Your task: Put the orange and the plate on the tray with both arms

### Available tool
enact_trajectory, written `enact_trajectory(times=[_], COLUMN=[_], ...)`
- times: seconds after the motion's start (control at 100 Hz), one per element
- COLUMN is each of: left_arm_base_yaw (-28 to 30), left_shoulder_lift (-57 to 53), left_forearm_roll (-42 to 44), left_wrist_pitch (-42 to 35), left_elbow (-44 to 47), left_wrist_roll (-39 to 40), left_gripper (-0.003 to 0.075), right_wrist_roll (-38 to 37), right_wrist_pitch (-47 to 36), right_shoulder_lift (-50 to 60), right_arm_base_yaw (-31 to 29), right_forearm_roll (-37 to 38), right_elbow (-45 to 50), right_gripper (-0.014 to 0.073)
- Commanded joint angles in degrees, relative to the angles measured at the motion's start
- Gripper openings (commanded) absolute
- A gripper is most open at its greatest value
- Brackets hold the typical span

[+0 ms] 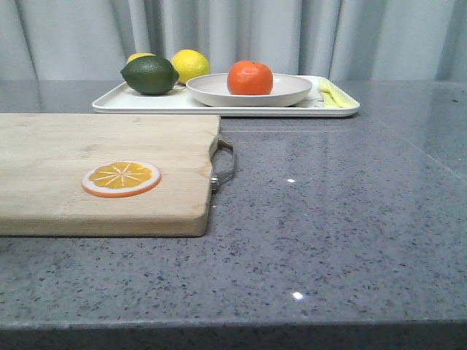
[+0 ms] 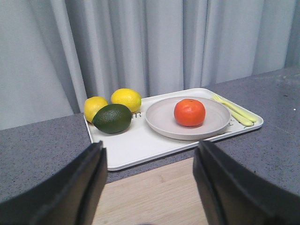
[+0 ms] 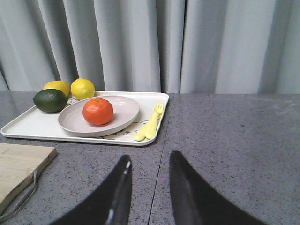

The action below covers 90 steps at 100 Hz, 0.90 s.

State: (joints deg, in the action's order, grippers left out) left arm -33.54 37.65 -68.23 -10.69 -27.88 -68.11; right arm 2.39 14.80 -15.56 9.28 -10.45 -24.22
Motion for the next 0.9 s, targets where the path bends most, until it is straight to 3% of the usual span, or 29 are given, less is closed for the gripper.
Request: enact_trajectory(times=[0.0, 0.09, 0.2, 0.24, 0.89], left_arm_base_yaw=[0.1, 0.1, 0.1, 0.1, 0.1], left_shoulder_lift=[-0.1, -0.1, -0.1, -0.1, 0.0], left_forearm_roll=[1.0, 1.0, 1.0, 1.1, 1.1], left_wrist_pitch=[-2.0, -2.0, -2.0, -2.0, -2.0], left_elbow=[-1.4, -1.4, -1.4, -1.4, -1.4], left_wrist_roll=[0.1, 0.1, 0.1, 0.1, 0.1], left_gripper=[0.0258, 0.0144, -0.0018, -0.0018, -0.0019], right_wrist_roll=[0.6, 0.6, 0.6, 0.6, 0.6], right_wrist_pitch=[-5.0, -5.3, -5.3, -5.3, -4.4], right_shoulder_lift=[-0.3, -0.3, -0.3, -0.3, -0.3], right_arm_base_yaw=[-0.2, -0.2, -0.2, -0.2, -0.2], right_forearm_roll=[0.4, 0.4, 0.4, 0.4, 0.4], right_elbow=[-1.4, -1.4, -1.4, -1.4, -1.4], right_gripper=[0.0221, 0.0155, -0.0020, -0.0073, -0.0067])
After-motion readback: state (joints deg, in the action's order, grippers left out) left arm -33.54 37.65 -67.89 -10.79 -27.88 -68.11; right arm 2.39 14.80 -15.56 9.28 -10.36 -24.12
